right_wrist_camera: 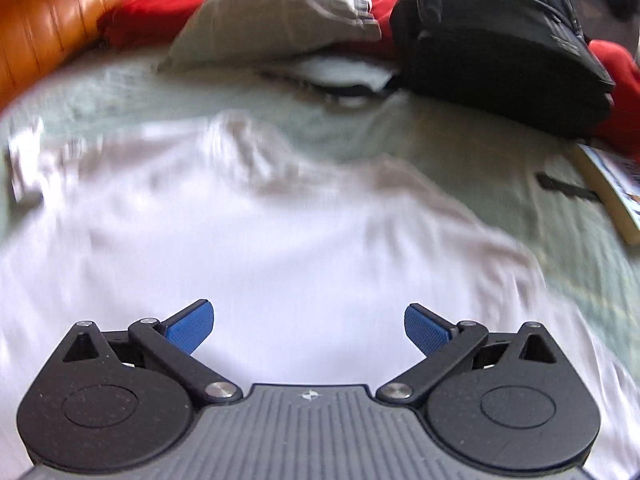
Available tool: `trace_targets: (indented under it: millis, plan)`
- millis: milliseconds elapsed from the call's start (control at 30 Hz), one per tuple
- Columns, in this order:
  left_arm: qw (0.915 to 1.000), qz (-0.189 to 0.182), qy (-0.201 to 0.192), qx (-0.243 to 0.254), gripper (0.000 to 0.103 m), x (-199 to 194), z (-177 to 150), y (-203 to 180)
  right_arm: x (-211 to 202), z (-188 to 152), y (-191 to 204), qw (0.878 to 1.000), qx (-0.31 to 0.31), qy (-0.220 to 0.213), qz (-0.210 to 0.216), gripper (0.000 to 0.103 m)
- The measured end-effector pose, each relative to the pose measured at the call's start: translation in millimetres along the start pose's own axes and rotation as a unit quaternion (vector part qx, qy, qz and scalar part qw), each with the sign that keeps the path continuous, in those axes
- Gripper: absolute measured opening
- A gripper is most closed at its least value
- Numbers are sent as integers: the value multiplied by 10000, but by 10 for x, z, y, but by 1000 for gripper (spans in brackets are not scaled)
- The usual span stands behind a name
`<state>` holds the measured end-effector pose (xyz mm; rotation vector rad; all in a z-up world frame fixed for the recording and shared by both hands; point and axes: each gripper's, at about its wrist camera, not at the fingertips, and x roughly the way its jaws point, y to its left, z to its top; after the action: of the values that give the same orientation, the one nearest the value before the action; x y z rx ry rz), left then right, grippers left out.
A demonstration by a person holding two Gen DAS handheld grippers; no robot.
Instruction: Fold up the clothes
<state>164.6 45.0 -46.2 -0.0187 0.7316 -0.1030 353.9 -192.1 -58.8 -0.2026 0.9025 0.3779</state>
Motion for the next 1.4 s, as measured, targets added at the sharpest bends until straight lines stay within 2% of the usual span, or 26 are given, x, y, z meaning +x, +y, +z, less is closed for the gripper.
trace_targets:
  millis: [100, 167, 233, 333, 400, 533, 600, 700, 800, 900, 1000, 1067, 1133, 1233, 1400]
  plan:
    - [10000, -28, 51, 36, 102, 9, -30, -36, -55, -427, 156, 9998, -8, -146, -123, 103]
    - [9999, -3, 106, 71, 102, 20, -47, -58, -160, -619, 200, 9990, 129, -389, -155, 103]
    - [9999, 5, 131, 103, 102, 19, -55, -82, -277, -685, 175, 9988, 257, -419, -11, 103]
    - [9999, -30, 84, 139, 102, -8, -41, -125, -516, -674, -57, 9962, 486, -693, 207, 103]
    - [9998, -71, 55, 165, 102, -20, -33, -160, -614, -629, -325, 9929, 779, -894, -57, 103]
    - [9995, -164, 80, 242, 102, -6, -37, -232, -510, -708, -933, 9824, 1700, -776, -51, 103]
    - [9994, -177, 123, 271, 102, 15, -47, -252, -463, -891, -1099, 9735, 2207, -587, 102, 103]
    - [9992, -173, 205, 282, 102, 65, -45, -259, -608, -1105, -1089, 9726, 2199, -733, 150, 103]
    - [9990, -199, 205, 344, 102, 82, -10, -299, -749, -1071, -1160, 9690, 2297, -888, 195, 103]
    - [9988, -239, 163, 385, 102, 60, 7, -338, -813, -923, -1362, 9653, 2293, -1248, -71, 103]
    - [9988, -248, 160, 385, 102, 49, -1, -352, -689, -919, -1639, 9577, 2581, -1191, -458, 103]
    - [9988, -250, 164, 382, 102, 46, -6, -358, -587, -1082, -1790, 9469, 3031, -894, -588, 103]
    - [9989, -213, 220, 358, 102, 80, -8, -346, -611, -1286, -1788, 9422, 3134, -1027, -581, 103]
    - [9985, -225, 266, 419, 102, 115, 0, -380, -736, -1370, -1752, 9439, 3094, -1018, -548, 103]
    - [9978, -343, 195, 524, 102, 73, 6, -470, -856, -1136, -1955, 9368, 3183, -1320, -609, 103]
